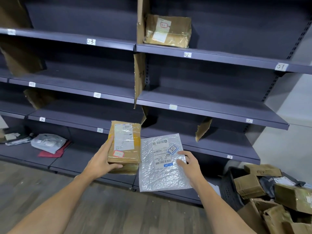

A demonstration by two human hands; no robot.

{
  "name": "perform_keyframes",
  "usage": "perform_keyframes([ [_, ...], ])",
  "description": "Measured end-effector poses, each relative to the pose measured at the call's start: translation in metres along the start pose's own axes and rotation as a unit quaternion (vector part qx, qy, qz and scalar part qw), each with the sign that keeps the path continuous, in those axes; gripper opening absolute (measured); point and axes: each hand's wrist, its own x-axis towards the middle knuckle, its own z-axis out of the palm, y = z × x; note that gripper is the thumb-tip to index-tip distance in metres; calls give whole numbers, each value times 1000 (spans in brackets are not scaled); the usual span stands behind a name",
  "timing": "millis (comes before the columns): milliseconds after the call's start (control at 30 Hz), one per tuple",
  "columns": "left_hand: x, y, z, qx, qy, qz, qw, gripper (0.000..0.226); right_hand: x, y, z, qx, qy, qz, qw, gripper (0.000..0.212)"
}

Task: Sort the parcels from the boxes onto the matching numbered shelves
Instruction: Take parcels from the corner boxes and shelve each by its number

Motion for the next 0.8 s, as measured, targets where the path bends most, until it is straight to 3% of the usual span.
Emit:
perform_keyframes([
  [633,-26,-109,-112,23,67,-51,996,135,35,-39,162,0,-108,-50,993,23],
  [800,-10,-141,-119,34,83,-63,994,133,62,-39,198,-14,-126,-40,991,32],
])
